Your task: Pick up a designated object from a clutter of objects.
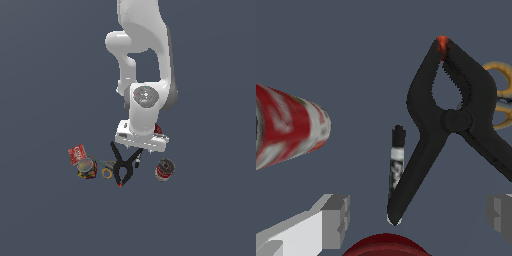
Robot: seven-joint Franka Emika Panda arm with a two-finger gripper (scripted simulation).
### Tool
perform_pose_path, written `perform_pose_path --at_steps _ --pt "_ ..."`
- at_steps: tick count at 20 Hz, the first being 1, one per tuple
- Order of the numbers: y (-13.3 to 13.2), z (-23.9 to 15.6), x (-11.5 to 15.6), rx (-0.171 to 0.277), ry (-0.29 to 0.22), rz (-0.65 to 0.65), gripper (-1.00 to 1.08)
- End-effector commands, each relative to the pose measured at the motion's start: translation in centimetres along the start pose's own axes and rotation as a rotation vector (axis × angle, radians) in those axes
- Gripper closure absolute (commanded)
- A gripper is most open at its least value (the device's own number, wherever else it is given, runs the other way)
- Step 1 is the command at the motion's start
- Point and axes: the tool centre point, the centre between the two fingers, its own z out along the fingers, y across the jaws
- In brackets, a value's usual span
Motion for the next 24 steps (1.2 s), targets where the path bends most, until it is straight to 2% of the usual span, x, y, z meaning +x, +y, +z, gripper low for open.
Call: perform_pose_path --at_steps 1,7,17,24 --pt "-0.2 1.7 -0.3 -0.001 0.002 0.020 -0.92" --pt "-0.4 4.1 -0.9 -0.004 0.003 0.048 -0.92" --pt "-0.4 5.2 -1.1 -0.004 0.001 0.050 -0.92" --pt "-0.3 8.3 -1.2 -0.004 0.002 0.052 -0.92"
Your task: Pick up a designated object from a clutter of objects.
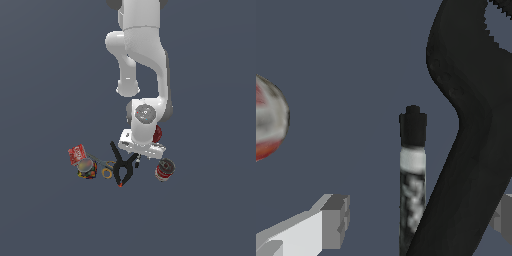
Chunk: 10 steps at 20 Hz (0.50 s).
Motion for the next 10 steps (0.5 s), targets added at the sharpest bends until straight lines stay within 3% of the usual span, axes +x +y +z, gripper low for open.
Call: perform_pose_path --at_steps 1,7,8,10 --pt "0.00 1.06 -0.02 0.000 0.000 0.001 -0.92" --pt "-0.02 1.99 0.06 0.000 0.001 0.001 -0.92" --pt "-0.02 1.99 0.06 0.000 0.001 0.001 1.08" --pt "-0.02 1.99 0.06 0.000 0.001 0.001 1.08"
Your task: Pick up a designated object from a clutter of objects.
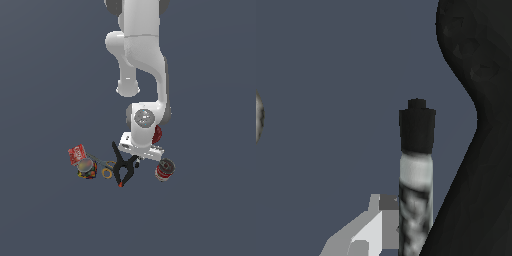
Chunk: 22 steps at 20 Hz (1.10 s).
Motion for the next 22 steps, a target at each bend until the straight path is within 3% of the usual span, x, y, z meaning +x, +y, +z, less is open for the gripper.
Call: perform_pose_path --at_steps 1,13,22 --pt "-0.1 0.0 0.0 0.001 0.001 -0.002 1.08" --pt "0.2 -0.5 -0.1 0.000 0.000 0.000 1.08" --pt "1.6 -4.1 -0.8 0.000 0.000 0.000 1.08"
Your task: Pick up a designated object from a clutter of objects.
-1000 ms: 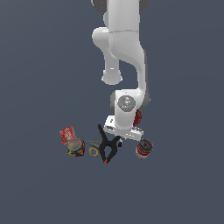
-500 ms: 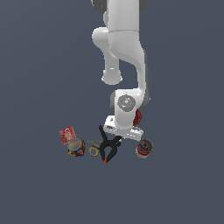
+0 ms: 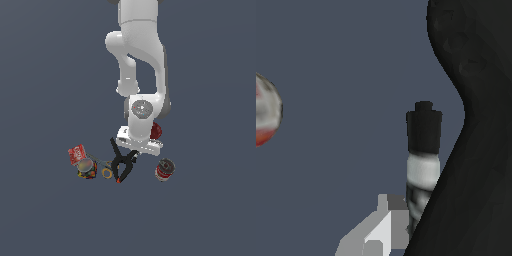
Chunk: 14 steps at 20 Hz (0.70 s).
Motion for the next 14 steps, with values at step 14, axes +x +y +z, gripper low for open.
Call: perform_pose_path --at_steps 14 --pt "4.6 -12.3 -2.2 0.003 0.004 0.000 1.08"
